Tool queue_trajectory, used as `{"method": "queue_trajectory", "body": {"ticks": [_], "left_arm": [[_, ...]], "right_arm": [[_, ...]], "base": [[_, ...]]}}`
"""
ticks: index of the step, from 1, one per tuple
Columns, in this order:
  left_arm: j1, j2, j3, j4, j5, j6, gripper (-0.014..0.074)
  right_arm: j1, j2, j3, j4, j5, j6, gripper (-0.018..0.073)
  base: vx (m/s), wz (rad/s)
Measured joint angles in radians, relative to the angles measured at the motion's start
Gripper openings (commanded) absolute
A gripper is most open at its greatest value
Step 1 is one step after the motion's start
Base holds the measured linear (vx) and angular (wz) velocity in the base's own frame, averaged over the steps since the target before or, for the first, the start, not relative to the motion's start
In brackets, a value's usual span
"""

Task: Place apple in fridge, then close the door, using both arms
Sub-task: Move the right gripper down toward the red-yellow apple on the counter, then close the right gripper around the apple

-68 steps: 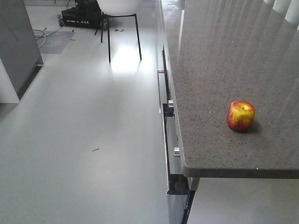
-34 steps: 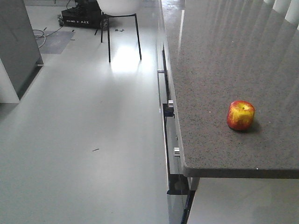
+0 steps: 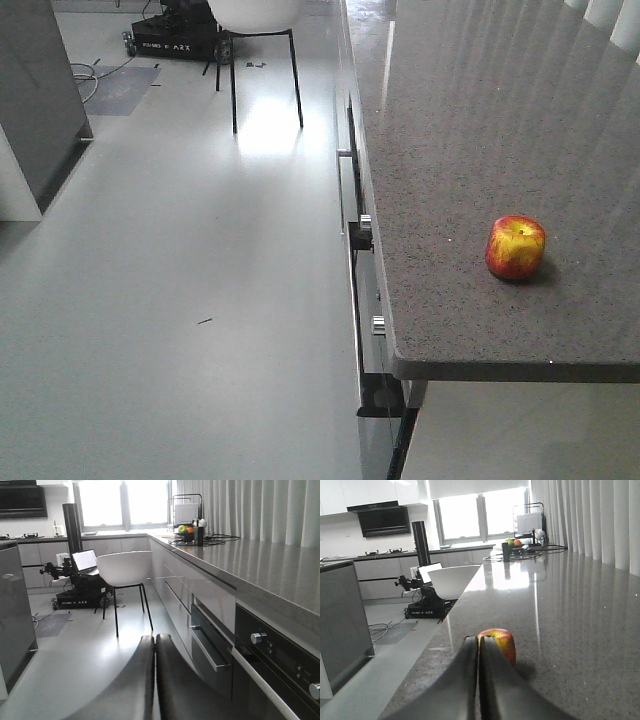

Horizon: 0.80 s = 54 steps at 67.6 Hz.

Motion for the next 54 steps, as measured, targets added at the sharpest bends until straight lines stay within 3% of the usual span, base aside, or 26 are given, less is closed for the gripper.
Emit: {"method": "queue_trajectory", "body": {"ticks": [31,40,54], "left_arm": [[0.0,0.0,0.0,0.0,0.0,0.0,-0.0006],[0.0,0.0,0.0,0.0,0.0,0.0,-0.0006],[0.0,0.0,0.0,0.0,0.0,0.0,-0.0006]], "right_arm": [[0.0,0.491,-0.537,-0.048,0.489,0.0,0.0025],[0.0,0.629,-0.624,-0.095,0.615,0.0,0.013],[0.0,0.814,-0.718,-0.12,0.71,-0.001,0.0427]], "base": [[0.0,0.0],[0.0,0.0],[0.0,0.0]]}}
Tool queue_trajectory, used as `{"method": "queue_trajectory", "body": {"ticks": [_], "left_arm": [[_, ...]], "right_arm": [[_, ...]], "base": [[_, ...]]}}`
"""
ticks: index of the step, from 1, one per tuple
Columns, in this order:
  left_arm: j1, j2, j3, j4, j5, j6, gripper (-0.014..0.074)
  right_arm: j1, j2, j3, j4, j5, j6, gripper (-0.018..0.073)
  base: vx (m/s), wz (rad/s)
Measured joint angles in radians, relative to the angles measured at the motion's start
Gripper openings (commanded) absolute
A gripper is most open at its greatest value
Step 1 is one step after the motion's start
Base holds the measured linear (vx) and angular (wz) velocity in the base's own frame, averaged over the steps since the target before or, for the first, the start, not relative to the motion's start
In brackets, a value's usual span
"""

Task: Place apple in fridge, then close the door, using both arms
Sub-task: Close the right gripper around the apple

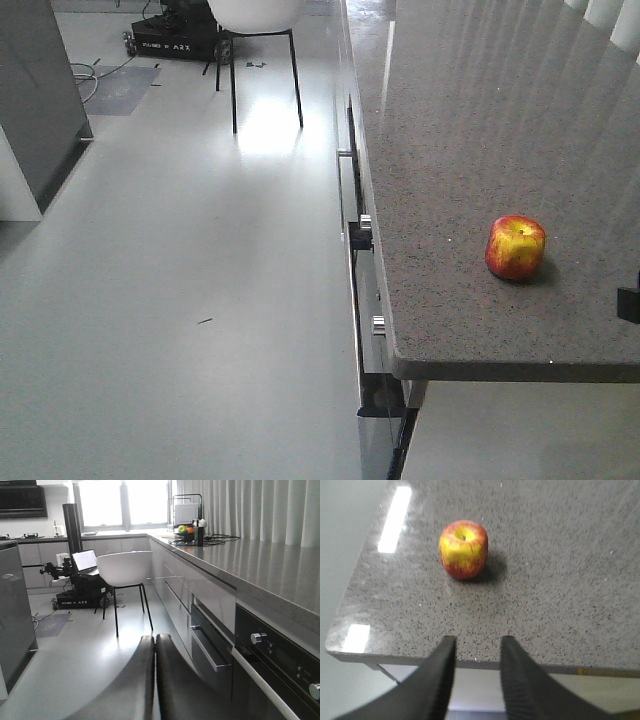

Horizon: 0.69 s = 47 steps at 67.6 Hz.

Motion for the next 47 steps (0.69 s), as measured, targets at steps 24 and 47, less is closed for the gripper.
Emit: {"method": "queue_trajectory", "body": {"ticks": [24,47], "left_arm": [[0.0,0.0,0.0,0.0,0.0,0.0,-0.0006],[0.0,0.0,0.0,0.0,0.0,0.0,-0.0006]], "right_arm": [[0.0,0.301,-0.124,-0.001,0.006,0.0,0.0708],[0.0,0.591,-0.299,0.027,0.005,-0.004,0.0699]], "base": [[0.0,0.0],[0.0,0.0]]}}
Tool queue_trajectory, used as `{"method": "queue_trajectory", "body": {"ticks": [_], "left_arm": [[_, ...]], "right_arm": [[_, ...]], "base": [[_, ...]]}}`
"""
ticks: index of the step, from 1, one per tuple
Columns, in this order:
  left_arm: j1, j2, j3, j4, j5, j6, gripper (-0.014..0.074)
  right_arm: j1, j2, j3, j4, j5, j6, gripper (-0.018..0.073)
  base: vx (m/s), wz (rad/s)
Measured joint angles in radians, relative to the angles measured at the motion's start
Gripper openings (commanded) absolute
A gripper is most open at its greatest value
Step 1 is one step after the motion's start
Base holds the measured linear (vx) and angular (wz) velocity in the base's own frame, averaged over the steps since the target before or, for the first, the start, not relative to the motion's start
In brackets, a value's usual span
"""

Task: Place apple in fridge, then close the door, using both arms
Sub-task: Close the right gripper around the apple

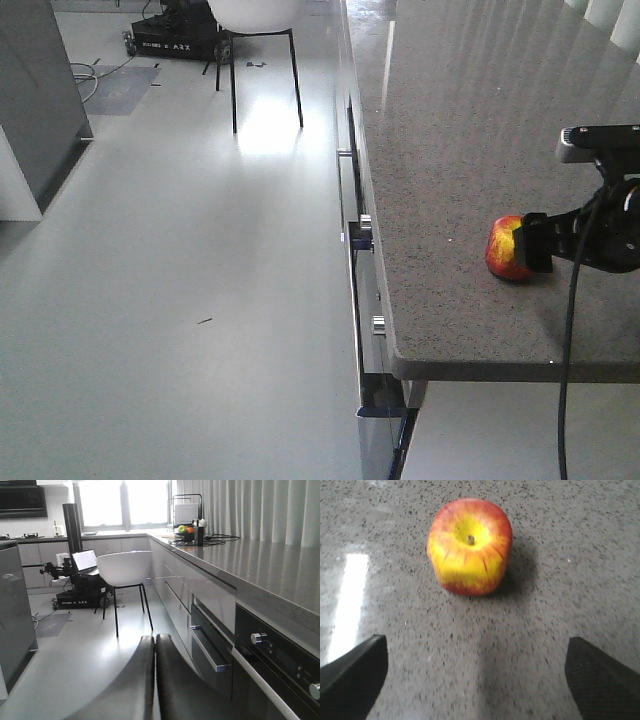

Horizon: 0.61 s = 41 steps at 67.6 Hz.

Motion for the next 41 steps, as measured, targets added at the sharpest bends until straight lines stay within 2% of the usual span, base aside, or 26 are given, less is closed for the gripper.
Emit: {"method": "queue_trajectory", "body": {"ticks": [15,41], "left_arm": [[0.0,0.0,0.0,0.0,0.0,0.0,-0.0006],[0.0,0.0,0.0,0.0,0.0,0.0,-0.0006]], "right_arm": [[0.0,0.17,-0.132,0.036,0.011,-0.047,0.0691],[0.0,0.379,-0.316,0.002,0.036,-0.071,0.0666]], "base": [[0.0,0.0],[0.0,0.0]]}}
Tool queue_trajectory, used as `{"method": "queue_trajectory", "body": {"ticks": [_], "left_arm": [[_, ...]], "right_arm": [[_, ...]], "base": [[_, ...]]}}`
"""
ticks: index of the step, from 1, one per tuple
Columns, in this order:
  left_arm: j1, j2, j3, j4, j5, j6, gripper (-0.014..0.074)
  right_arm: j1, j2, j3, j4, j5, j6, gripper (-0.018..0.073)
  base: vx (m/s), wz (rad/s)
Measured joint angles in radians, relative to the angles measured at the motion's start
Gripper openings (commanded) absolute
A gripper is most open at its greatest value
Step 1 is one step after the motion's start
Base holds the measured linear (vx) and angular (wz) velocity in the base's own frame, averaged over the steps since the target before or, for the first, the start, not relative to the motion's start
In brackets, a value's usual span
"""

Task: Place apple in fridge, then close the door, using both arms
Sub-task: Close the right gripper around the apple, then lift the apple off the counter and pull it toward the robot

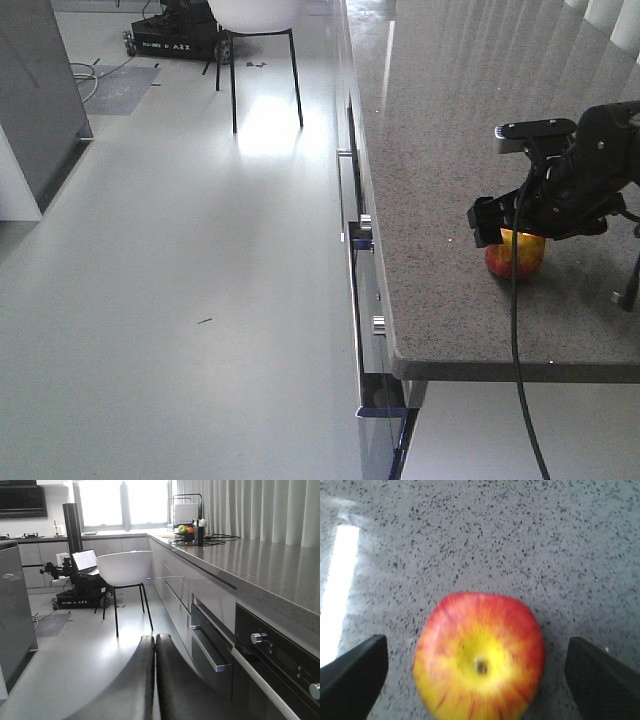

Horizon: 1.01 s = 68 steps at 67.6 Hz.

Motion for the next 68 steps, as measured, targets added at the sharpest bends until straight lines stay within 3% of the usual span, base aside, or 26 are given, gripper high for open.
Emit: {"method": "queue_trajectory", "body": {"ticks": [14,42,68], "left_arm": [[0.0,0.0,0.0,0.0,0.0,0.0,-0.0006],[0.0,0.0,0.0,0.0,0.0,0.0,-0.0006],[0.0,0.0,0.0,0.0,0.0,0.0,-0.0006]], "right_arm": [[0.0,0.054,-0.026,-0.002,0.0,-0.012,0.0603],[0.0,0.068,-0.03,-0.006,0.008,-0.018,0.0352],[0.0,-0.057,-0.03,-0.007,0.062,-0.022,0.0215]], "base": [[0.0,0.0],[0.0,0.0],[0.0,0.0]]}}
